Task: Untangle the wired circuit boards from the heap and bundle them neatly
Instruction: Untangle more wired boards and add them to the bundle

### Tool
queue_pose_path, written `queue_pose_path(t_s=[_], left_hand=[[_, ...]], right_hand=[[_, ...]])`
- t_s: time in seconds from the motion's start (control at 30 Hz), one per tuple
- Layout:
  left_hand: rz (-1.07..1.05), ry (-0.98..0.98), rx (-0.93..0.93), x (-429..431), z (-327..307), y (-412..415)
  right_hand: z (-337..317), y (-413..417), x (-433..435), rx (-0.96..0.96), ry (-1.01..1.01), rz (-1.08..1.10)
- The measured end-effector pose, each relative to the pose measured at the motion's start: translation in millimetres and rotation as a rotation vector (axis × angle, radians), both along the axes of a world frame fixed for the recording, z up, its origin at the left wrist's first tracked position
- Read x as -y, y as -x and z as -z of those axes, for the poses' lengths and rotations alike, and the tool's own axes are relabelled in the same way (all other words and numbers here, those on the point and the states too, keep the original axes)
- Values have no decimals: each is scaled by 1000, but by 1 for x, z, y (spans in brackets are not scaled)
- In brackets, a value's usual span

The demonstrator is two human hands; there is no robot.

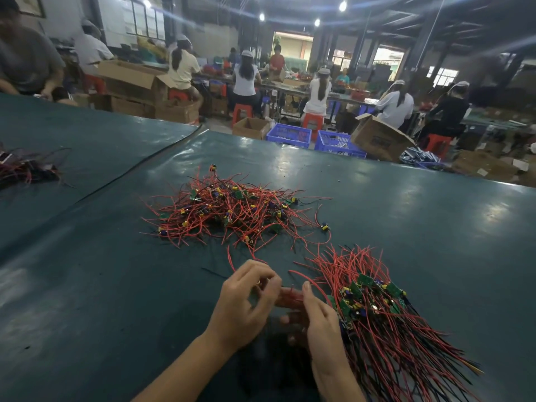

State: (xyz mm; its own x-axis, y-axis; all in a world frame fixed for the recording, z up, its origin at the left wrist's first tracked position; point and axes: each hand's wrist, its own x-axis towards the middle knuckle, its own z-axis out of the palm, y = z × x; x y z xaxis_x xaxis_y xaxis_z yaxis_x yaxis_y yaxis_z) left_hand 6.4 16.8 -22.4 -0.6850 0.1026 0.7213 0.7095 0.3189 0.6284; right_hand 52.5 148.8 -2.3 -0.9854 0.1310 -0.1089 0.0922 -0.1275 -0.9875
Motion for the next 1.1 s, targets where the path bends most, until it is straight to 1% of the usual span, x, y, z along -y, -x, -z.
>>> queue_pose_path(t_s=[0.07,0.1,0.2,0.3,0.37,0.4,0.43,0.57,0.7,0.8,0.9,1.1], left_hand=[[-109,-35,117,5,3,7],[-116,-58,184,8,5,8],[45,-156,466,10,7,8],[154,-152,830,2,2,7],[241,-247,1092,-1,-3,8],[285,-293,1175,-1,-5,8],[308,-323,1207,-1,-6,8],[264,-466,1154,-4,-7,5],[149,-697,1135,1,-11,10],[153,-819,1110,8,-12,13],[157,-800,1082,7,-11,13],[189,-606,982,1,-8,7]], right_hand=[[1,1,-2,-17,68,38],[1,2,-3,-26,103,47],[2,3,-5,-45,164,57],[3,2,-5,-42,171,27],[3,1,-6,-35,174,-23],[3,1,-7,-31,172,-46],[3,1,-7,-27,168,-61],[5,2,-8,-35,143,-25],[6,2,-9,-55,134,24],[6,3,-6,-72,102,9],[7,3,-5,-93,77,20],[9,4,-5,-91,67,35]])
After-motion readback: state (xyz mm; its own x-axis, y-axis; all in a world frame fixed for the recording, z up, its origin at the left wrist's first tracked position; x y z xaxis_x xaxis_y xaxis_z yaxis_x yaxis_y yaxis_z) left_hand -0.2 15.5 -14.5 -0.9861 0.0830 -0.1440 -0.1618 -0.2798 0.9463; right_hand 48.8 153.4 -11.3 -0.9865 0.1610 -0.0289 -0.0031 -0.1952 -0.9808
